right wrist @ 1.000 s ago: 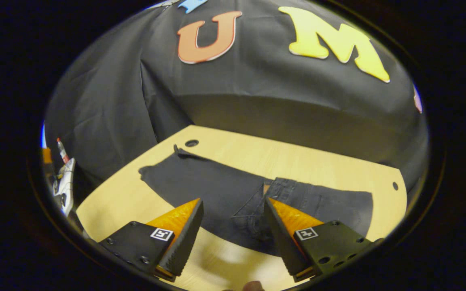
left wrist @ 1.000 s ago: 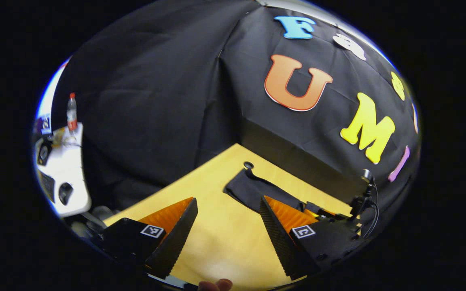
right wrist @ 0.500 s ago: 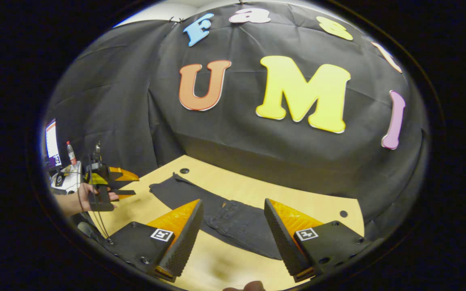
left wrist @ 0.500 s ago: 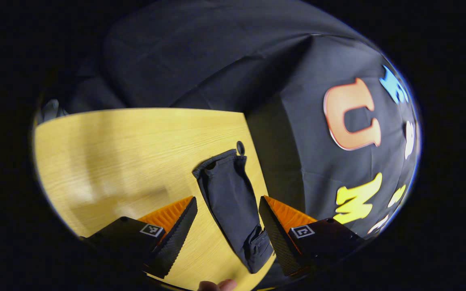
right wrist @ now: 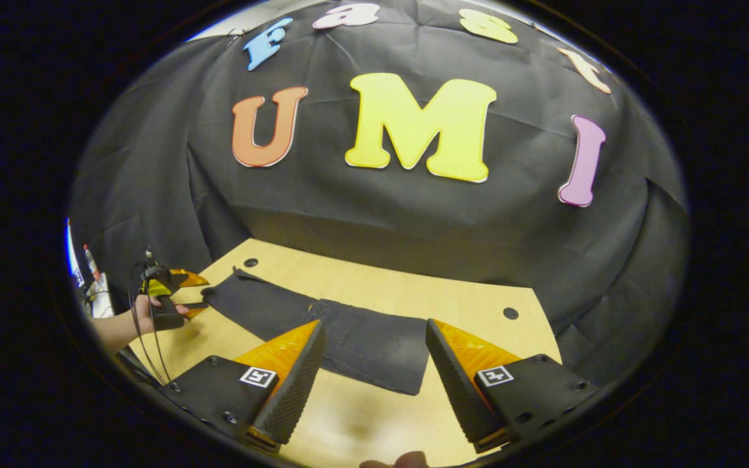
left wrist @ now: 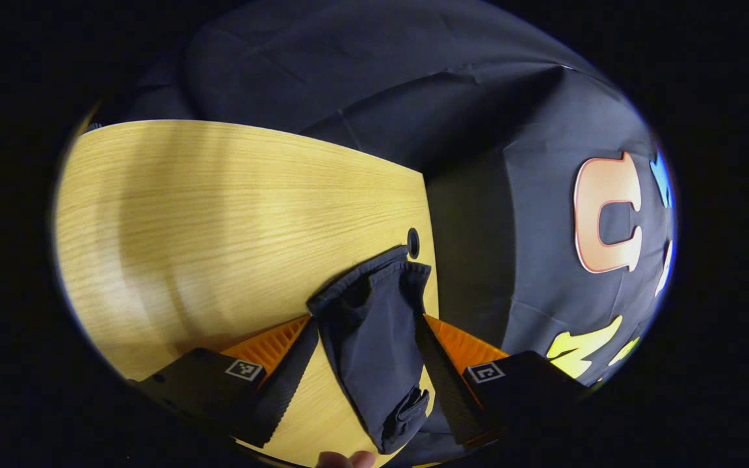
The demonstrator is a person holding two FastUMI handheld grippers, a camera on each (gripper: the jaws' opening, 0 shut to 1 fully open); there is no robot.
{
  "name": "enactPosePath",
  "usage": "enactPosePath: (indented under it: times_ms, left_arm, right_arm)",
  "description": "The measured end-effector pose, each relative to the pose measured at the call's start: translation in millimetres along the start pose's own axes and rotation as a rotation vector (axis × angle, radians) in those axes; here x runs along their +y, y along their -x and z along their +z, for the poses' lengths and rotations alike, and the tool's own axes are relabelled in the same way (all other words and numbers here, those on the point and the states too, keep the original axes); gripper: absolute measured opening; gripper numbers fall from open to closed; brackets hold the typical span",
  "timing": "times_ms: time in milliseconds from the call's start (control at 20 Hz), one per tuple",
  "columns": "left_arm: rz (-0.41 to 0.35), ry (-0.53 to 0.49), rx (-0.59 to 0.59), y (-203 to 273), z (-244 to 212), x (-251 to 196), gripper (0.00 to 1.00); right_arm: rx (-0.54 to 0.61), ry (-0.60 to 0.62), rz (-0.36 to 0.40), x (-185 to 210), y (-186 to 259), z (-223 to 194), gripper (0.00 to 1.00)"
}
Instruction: Grasp the waist and the cuffs of the jeans and fold them to make the two legs overlap; first hold the waist and fold one-third of the jeans toward the cuffs, then hold the cuffs and fold the remaining one-third in the same direction to finish folding.
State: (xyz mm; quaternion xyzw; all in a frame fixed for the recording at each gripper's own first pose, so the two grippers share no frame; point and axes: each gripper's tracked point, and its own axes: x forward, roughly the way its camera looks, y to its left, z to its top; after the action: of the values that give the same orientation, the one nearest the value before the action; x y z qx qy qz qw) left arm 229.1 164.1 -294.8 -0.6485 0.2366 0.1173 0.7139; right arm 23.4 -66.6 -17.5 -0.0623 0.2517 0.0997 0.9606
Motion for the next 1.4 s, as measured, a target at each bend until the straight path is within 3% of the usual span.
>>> enactPosePath:
  times_ms: [150, 250, 400, 450, 500, 550, 600, 950, 1200, 1400]
  left_arm:
    - [-0.057, 0.001, -0.019, -17, 5, -13, 0.98]
    - [-0.024, -0.027, -0.027, -31, 5, -3, 0.97]
    - [-0.012, -0.035, -0.035, -36, 7, 0, 0.52]
    - [0.013, -0.052, -0.038, -38, 5, 5, 0.46]
    - [0.034, -0.064, -0.042, -37, 5, 8, 0.33]
    - [0.03, -0.065, -0.045, -36, 3, 4, 0.11]
    - [0.004, -0.07, -0.052, -29, 3, -11, 0.16]
    - [-0.146, -0.271, -0.044, 22, -45, -125, 0.1]
    - [-0.253, -0.453, 0.006, 44, -141, -217, 0.09]
    - [-0.297, -0.585, 0.112, 49, -253, -251, 0.09]
  right_arm:
    - [0.019, -0.016, -0.026, -10, 1, -6, 0.94]
    - [0.039, -0.038, -0.039, -17, 2, -14, 0.94]
    - [0.048, -0.062, -0.067, -30, 8, -17, 0.96]
    - [0.043, -0.069, -0.072, -33, 12, -17, 0.96]
    - [0.036, -0.072, -0.081, -37, 16, -16, 0.96]
    - [0.029, -0.077, -0.09, -41, 21, -15, 0.94]
    - [0.018, -0.084, -0.102, -44, 27, -13, 0.96]
    - [-0.07, -0.155, -0.155, -67, 68, -9, 0.96]
    - [-0.104, -0.189, -0.196, -92, 116, -25, 0.96]
    - [-0.125, -0.253, -0.283, -130, 163, -47, 0.96]
